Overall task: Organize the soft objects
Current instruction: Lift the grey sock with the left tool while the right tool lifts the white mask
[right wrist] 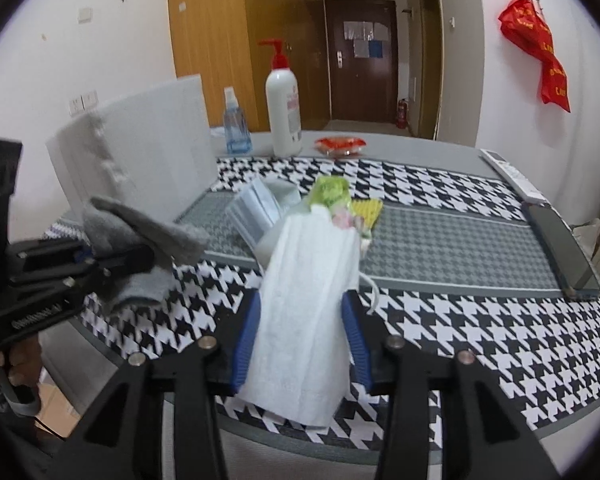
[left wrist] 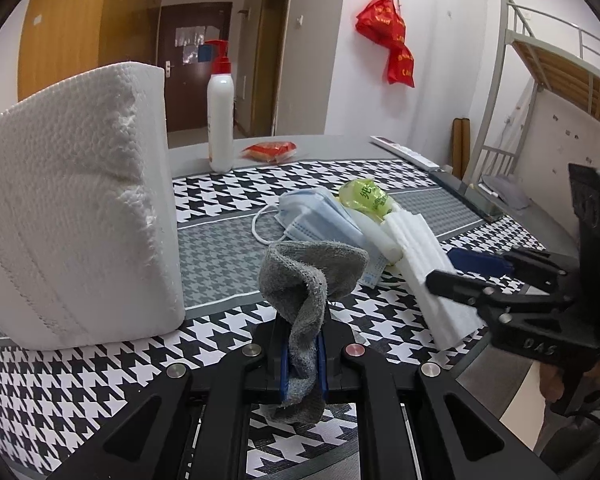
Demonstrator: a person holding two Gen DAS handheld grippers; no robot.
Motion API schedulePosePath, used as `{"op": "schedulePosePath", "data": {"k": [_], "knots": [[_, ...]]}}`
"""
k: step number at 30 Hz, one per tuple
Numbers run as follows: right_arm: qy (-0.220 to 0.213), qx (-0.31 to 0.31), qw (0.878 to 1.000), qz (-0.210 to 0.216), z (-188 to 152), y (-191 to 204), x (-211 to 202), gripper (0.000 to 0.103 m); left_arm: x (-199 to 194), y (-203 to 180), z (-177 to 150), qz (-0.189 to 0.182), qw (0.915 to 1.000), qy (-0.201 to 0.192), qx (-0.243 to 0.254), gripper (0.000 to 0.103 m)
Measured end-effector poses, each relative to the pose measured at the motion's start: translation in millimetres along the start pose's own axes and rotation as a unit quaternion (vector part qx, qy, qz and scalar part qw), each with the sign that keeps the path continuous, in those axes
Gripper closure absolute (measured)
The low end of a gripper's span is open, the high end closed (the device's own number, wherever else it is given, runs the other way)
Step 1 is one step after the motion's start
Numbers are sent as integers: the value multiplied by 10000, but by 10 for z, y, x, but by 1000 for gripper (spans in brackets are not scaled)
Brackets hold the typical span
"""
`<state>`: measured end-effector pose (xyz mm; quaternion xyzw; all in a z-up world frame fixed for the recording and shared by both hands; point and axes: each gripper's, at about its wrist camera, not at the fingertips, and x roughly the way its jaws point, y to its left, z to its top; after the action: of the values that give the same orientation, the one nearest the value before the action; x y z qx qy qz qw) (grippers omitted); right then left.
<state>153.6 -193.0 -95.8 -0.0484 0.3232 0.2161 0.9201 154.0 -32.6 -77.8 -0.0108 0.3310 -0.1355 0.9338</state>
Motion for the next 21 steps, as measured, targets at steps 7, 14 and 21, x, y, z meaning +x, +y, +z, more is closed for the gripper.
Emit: {"op": "schedulePosePath", "data": {"k": [7,14,21], "knots": [[154,-151,9998,-36,-46,80,57,44,38,36,-9,-32,10000,33,-33,92],[334,-97,9993,-158,-73,76,107,57,37,47,-41,-74,10000,24,-52,92],[298,222,9993,-93,-108,-10,34,90,-17,60,-46,-48,10000,-14,-54,92]]}}
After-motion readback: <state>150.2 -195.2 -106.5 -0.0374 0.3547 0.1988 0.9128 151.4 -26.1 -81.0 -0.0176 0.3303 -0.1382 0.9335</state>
